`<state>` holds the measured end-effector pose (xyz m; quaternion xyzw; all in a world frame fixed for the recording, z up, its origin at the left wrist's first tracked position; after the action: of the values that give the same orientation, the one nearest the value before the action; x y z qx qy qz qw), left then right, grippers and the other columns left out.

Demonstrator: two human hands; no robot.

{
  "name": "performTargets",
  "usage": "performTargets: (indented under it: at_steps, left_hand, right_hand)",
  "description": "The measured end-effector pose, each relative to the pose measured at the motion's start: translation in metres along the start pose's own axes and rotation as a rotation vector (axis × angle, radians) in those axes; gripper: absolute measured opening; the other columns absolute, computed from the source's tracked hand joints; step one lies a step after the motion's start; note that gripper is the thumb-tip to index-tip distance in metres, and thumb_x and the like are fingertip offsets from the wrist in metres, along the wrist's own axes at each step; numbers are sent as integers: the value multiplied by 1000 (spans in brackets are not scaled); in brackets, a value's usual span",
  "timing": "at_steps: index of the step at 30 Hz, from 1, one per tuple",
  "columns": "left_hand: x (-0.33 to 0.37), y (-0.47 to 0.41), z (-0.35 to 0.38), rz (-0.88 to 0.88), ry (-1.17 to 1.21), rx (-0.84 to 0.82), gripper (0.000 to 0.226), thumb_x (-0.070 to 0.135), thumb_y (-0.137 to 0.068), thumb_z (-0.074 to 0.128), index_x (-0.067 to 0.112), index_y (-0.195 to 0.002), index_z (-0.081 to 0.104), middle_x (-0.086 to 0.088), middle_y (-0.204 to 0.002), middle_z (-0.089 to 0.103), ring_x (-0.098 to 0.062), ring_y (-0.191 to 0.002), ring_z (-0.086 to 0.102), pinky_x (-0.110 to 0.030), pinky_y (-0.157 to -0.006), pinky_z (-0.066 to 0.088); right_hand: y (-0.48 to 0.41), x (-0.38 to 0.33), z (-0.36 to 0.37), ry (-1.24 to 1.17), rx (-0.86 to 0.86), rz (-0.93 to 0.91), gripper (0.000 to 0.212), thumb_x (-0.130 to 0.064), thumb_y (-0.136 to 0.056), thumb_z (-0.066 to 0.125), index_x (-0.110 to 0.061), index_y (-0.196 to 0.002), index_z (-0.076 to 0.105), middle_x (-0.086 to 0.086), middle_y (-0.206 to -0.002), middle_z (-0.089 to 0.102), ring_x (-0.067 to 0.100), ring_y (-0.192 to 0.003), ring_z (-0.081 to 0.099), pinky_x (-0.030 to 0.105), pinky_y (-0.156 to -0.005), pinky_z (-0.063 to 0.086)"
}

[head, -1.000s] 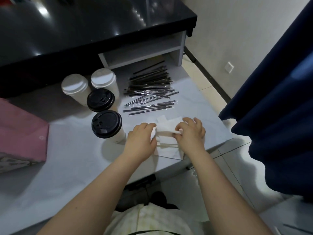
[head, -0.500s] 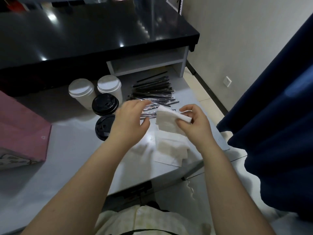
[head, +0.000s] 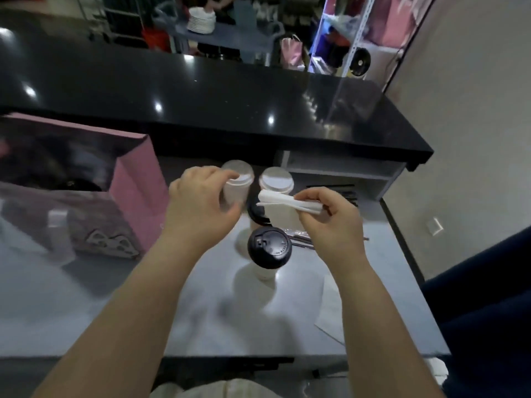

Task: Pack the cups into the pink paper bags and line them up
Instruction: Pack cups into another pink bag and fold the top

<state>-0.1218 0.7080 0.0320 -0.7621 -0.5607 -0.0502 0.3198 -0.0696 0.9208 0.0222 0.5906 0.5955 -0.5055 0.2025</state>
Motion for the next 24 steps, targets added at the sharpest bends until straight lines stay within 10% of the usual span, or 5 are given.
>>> performTargets:
  at_steps: [7,11,15,24]
  left_hand:
    - [-100,3,-62,-48,-41,31,40,32,-76,75,26,-115,67,6,-117,63,-23,-117,51,-41,-96,34]
    - [-158,-2,-111,-10,11,76,37,32,-78,75,27,-114,68,8,-117,63,-19,-118,50,-45,-102,37]
    - [-227,-11,-156,-33,29,103,36,26,-80,75,23,-115,68,5,-115,65,-19,-115,54,-50,-99,43]
    - [-326,-45,-178,43,164,-47,40,24,-76,76,32,-114,65,20,-106,60,-3,-106,52,-38,-94,49]
  right_hand:
    - [-17,-59,110,-102,-37,-61,38,8,-77,66,-28,-87,70,-14,-89,68,0,-87,61,10,-72,44]
    - [-32,-100,159,-224,28,-88,36,8,-82,63,-26,-92,70,-11,-95,69,10,-94,64,30,-76,54]
    - [-44,-142,197,-281,108,-156,39,3,-83,62,-34,-93,69,-16,-98,68,2,-95,63,11,-73,49]
    - [-66,-195,331,-33,-251,-206,40,4,-84,64,-34,-95,69,-21,-99,65,1,-99,60,15,-77,50]
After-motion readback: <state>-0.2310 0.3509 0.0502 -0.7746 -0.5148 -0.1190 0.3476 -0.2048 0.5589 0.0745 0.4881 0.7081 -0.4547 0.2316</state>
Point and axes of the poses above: each hand's wrist, its own y-axis away from the middle knuckle, its own z-axis out of the palm, x = y × z, the point moved 7 cm from there along -y, towards the middle knuckle
